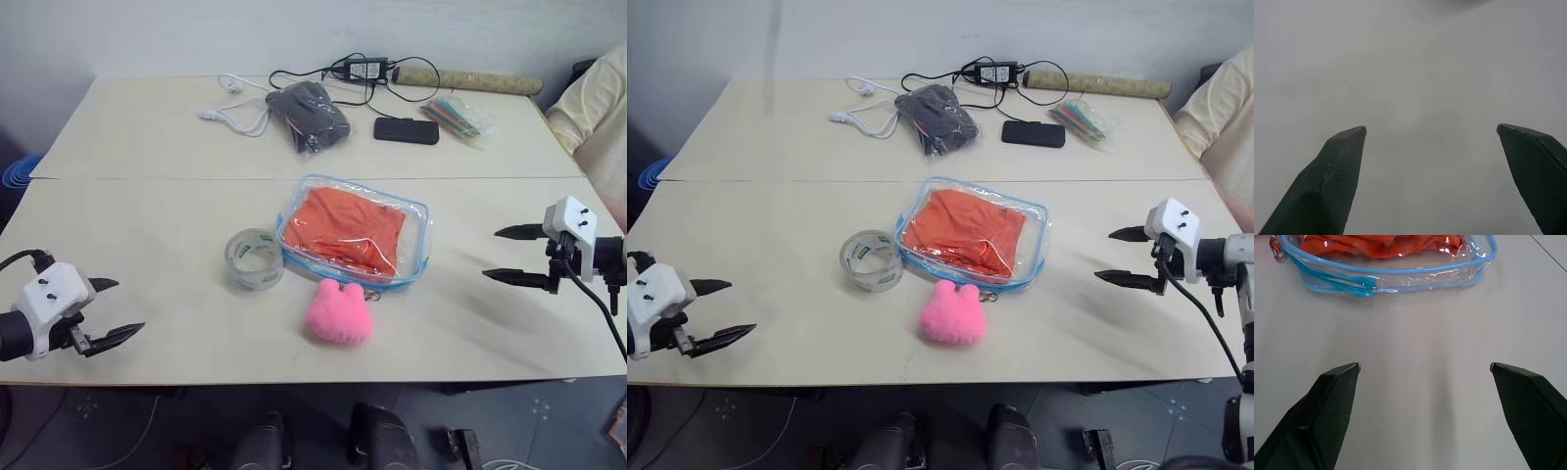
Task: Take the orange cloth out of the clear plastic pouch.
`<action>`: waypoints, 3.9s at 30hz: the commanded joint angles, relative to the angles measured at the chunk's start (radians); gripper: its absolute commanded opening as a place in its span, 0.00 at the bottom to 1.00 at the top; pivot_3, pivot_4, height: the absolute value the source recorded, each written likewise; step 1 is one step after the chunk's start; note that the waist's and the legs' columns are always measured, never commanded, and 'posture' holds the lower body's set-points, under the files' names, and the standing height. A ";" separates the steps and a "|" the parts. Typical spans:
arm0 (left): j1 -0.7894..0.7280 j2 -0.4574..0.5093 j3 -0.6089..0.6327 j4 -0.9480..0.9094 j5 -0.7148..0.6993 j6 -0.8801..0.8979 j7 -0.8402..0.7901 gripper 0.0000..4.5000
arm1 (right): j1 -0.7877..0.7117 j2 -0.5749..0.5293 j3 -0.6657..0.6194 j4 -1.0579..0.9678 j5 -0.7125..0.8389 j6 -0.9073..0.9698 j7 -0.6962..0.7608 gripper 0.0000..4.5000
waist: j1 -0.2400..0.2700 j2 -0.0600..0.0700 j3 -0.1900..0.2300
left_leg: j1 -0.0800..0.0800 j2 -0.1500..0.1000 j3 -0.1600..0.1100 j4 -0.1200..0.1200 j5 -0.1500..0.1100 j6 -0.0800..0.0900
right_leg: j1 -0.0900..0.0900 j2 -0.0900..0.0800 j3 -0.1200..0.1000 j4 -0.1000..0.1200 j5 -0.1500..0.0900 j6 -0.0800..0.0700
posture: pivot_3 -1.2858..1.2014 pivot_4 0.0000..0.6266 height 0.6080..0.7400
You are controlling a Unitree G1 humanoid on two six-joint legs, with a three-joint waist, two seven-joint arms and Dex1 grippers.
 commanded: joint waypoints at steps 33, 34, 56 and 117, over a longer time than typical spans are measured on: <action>-1.350 -0.270 -1.050 0.689 0.313 0.173 -0.061 1.00 | 0.098 0.090 -0.062 -0.867 0.341 0.444 -0.185 0.99 | 0.029 -0.003 0.000 | -0.008 -0.007 0.007 0.005 0.000 -0.001 | -0.006 0.003 0.000 0.004 0.000 0.000 | 0.52 0.24 1.00; -1.353 -0.289 -1.052 0.713 0.322 0.159 -0.068 1.00 | 0.107 0.089 -0.063 -0.873 0.341 0.442 -0.189 0.99 | 0.032 -0.003 0.000 | -0.010 -0.007 0.006 0.008 0.000 -0.001 | -0.008 0.003 0.000 0.006 0.000 0.000 | 0.52 0.24 1.00; -1.108 -0.132 -0.787 0.508 0.367 0.408 -0.028 0.05 | 0.007 0.154 0.018 -0.856 0.348 0.438 -0.208 1.00 | 0.005 -0.004 0.000 | -0.012 -0.005 0.001 0.013 0.000 0.001 | -0.010 0.003 0.000 0.010 0.000 0.001 | 0.52 0.24 1.00; -1.251 -0.350 -0.950 0.707 0.386 -0.668 -0.178 0.94 | 0.309 0.074 -0.196 -1.011 0.393 0.532 -0.282 1.00 | 0.031 -0.006 -0.001 | -0.010 -0.005 0.014 0.014 -0.004 0.001 | -0.014 0.001 0.002 0.015 0.000 -0.001 | 0.52 0.24 1.00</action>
